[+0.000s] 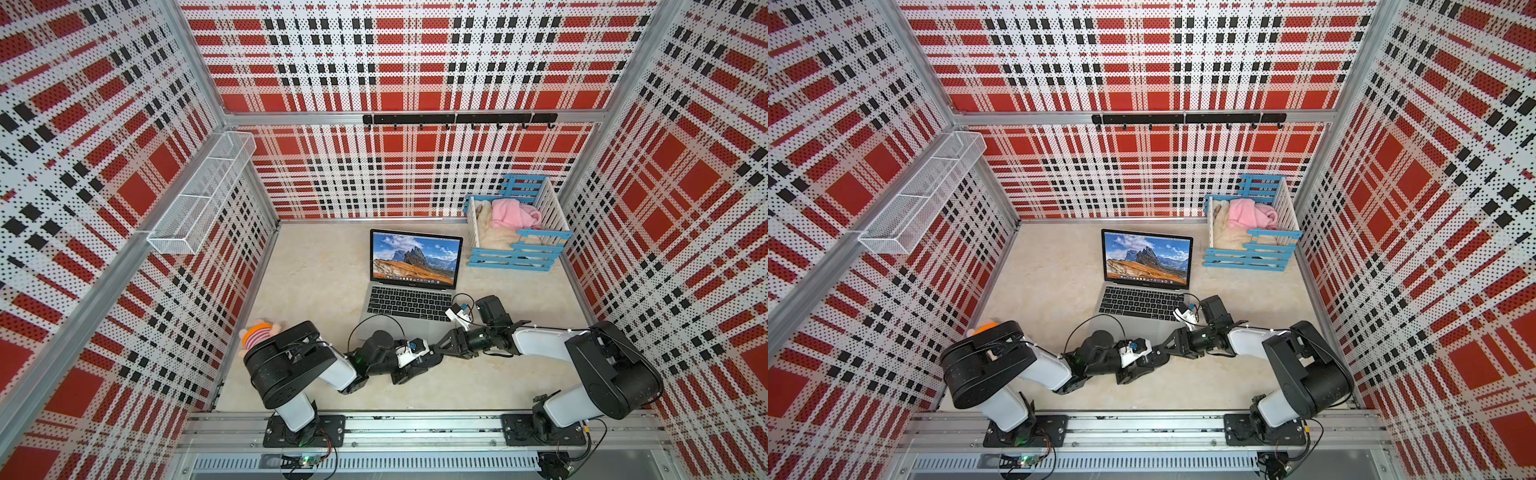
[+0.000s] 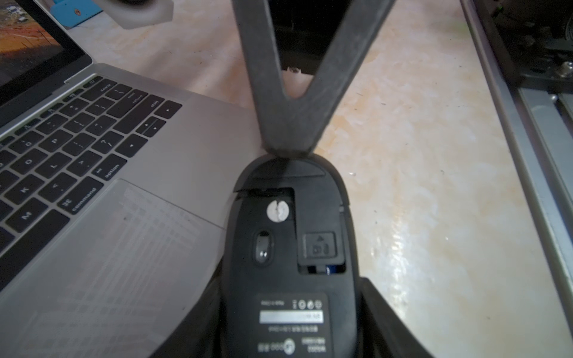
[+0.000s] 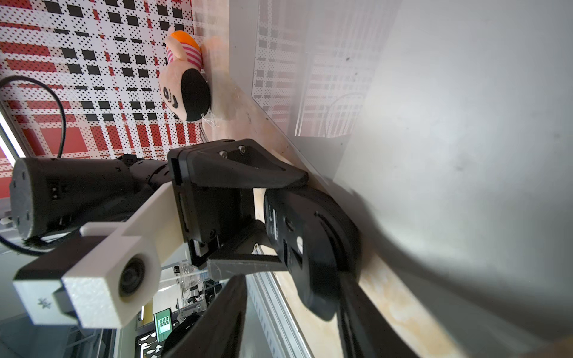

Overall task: Remove the wireless mouse receiver from the laptop
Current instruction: Close the lid on the mouse.

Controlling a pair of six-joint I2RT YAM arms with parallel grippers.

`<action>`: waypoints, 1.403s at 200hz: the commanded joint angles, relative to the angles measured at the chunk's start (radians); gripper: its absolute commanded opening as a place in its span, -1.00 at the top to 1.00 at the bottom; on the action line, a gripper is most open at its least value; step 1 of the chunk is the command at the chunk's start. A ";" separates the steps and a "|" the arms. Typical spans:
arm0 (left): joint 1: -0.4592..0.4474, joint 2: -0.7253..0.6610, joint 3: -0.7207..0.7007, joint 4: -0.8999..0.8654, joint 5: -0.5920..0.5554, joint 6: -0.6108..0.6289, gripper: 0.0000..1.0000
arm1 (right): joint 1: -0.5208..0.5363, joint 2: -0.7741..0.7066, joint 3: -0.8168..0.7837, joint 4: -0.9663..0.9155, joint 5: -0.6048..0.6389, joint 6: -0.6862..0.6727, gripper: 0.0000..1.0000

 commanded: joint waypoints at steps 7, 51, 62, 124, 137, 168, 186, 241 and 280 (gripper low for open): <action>-0.002 0.019 0.011 -0.026 -0.001 -0.004 0.31 | -0.001 -0.006 0.005 -0.075 0.083 -0.029 -0.08; -0.002 0.022 0.012 -0.026 0.002 -0.007 0.31 | 0.001 -0.027 0.007 -0.094 0.097 -0.034 -0.08; -0.003 0.022 0.012 -0.026 0.001 -0.005 0.31 | 0.002 -0.027 0.009 -0.096 0.098 -0.032 -0.08; -0.004 0.027 0.014 -0.026 0.001 -0.005 0.31 | 0.020 0.031 0.033 -0.135 0.123 -0.096 -0.06; -0.005 0.028 0.014 -0.026 0.000 -0.004 0.31 | 0.030 0.047 0.044 -0.143 0.131 -0.112 -0.03; -0.006 0.028 0.015 -0.027 -0.002 -0.004 0.31 | 0.045 0.085 0.069 -0.178 0.169 -0.131 0.06; -0.007 0.028 0.015 -0.030 -0.003 -0.003 0.31 | 0.046 0.101 0.078 -0.205 0.198 -0.147 0.14; -0.007 0.029 0.017 -0.031 -0.004 -0.003 0.31 | 0.073 0.135 0.094 -0.275 0.295 -0.195 0.18; -0.006 0.029 0.017 -0.032 -0.002 -0.002 0.31 | 0.124 0.175 0.120 -0.290 0.359 -0.195 0.16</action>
